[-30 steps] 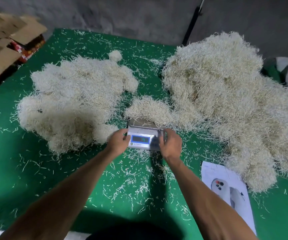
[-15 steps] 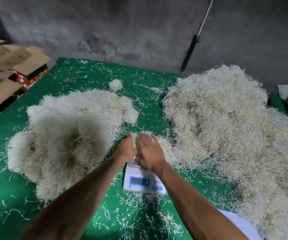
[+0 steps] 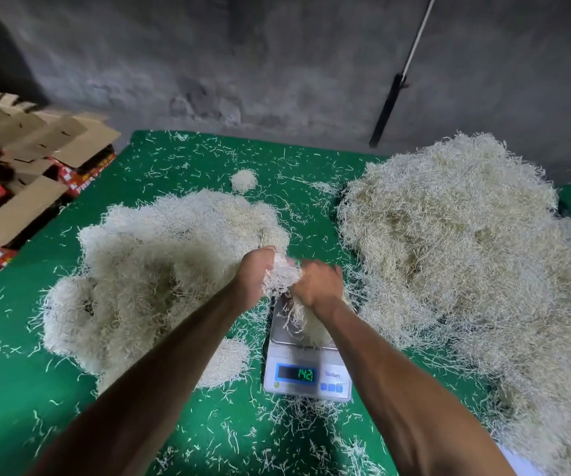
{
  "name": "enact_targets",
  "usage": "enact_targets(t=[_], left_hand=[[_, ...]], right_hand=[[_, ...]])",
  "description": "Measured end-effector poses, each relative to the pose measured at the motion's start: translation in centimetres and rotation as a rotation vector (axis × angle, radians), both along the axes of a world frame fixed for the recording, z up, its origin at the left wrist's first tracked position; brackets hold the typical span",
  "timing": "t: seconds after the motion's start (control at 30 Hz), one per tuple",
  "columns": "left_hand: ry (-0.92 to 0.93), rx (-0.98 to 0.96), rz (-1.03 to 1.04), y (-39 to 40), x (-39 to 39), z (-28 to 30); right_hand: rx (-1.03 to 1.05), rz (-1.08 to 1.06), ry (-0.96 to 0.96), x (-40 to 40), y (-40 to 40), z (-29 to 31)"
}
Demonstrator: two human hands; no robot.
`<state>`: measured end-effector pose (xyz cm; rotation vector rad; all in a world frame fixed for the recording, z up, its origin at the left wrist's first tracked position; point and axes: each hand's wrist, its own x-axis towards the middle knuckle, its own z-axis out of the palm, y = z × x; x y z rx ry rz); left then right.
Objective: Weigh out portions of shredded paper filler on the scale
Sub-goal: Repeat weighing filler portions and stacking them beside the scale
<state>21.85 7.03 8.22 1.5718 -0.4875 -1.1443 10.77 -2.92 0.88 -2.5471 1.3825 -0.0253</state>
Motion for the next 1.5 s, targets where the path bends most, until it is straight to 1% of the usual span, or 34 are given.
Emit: enact_targets(t=[0.07,0.13,0.2,0.3,0.37,0.43,0.47,0.53,0.6,0.7,0.77,0.87,0.93,0.97,1.03,1.1,1.13,1.17,1.2,1.27,1.3,1.33,1.37,1.43,1.5], left_hand=[[0.174,-0.110,0.106,0.5,-0.8,0.6],[0.294,-0.139,0.285,0.8,-1.7,1.6],[0.333,-0.147,0.385,1.1,-2.2,2.4],[0.264,-0.216,0.419,2.2,-0.6,3.2],[0.138,-0.292,0.416,3.0,1.5,3.7],[-0.014,-0.288,0.435,3.2,3.7,3.9],[-0.029,-0.275,0.472,3.4,4.5,3.9],[0.061,-0.297,0.611,3.8,5.6,3.7],[0.165,-0.366,0.760,4.2,6.8,4.2],[0.432,-0.518,0.981,4.7,8.2,5.4],[0.550,-0.577,1.035,4.6,8.4,6.1],[0.566,-0.632,0.943,3.4,8.3,6.2],[0.539,-0.644,0.864,2.6,7.7,6.2],[0.555,-0.647,0.833,2.3,7.4,6.2],[0.612,-0.624,0.816,1.4,6.8,6.2],[0.602,-0.518,0.757,0.4,6.0,6.1],[0.510,-0.431,0.678,-0.2,5.4,5.9],[0.374,-0.338,0.562,-0.7,4.7,5.8],[0.199,-0.249,0.434,-1.1,3.8,5.6],[-0.159,-0.117,0.180,-2.0,1.7,5.1],[-0.292,-0.107,0.076,-2.4,0.7,4.8],[-0.375,-0.109,0.018,-2.9,-0.2,4.6],[-0.407,-0.108,0.007,-3.3,-0.9,4.4],[-0.378,-0.111,0.022,-3.9,-1.6,3.9],[-0.287,-0.106,0.013,-4.4,-2.0,2.9]], right_hand=[[0.063,-0.054,0.066,-0.4,-0.5,-0.1],[0.091,-0.091,0.076,-0.2,-1.1,0.5],[0.072,-0.112,0.042,0.4,-1.5,1.3],[0.029,-0.141,0.054,-0.2,-2.3,2.1],[0.005,-0.163,0.087,-1.2,-3.0,2.1],[-0.021,-0.165,0.091,-1.9,-3.4,2.0],[-0.019,-0.166,0.098,-2.2,-3.4,2.0],[-0.028,-0.148,0.138,-2.4,-3.0,1.8],[-0.022,-0.126,0.205,-2.8,-2.5,1.6],[-0.023,-0.093,0.301,-4.0,-1.6,0.5],[-0.039,-0.077,0.379,-4.4,-0.7,-0.1],[-0.021,-0.071,0.404,-3.6,0.8,-0.2],[0.065,-0.057,0.343,-2.2,1.4,1.0],[0.126,-0.052,0.294,-1.4,1.4,1.9],[0.229,-0.054,0.196,-0.4,1.1,4.2],[0.205,-0.026,0.154,-0.2,0.5,6.8],[0.174,-0.007,0.089,-0.2,0.3,8.1],[0.180,0.005,-0.049,-0.2,0.2,9.1],[0.254,0.015,-0.274,-0.2,0.2,10.1],[0.562,-0.007,-0.768,-0.2,0.6,11.8],[0.690,-0.025,-0.916,-0.5,0.7,12.4],[0.769,-0.052,-1.002,-1.0,0.7,12.6],[0.792,-0.091,-1.033,-1.7,0.5,12.5],[0.758,-0.162,-0.994,-3.5,-0.3,11.8],[0.769,-0.178,-0.942,-5.2,-1.2,11.2]])
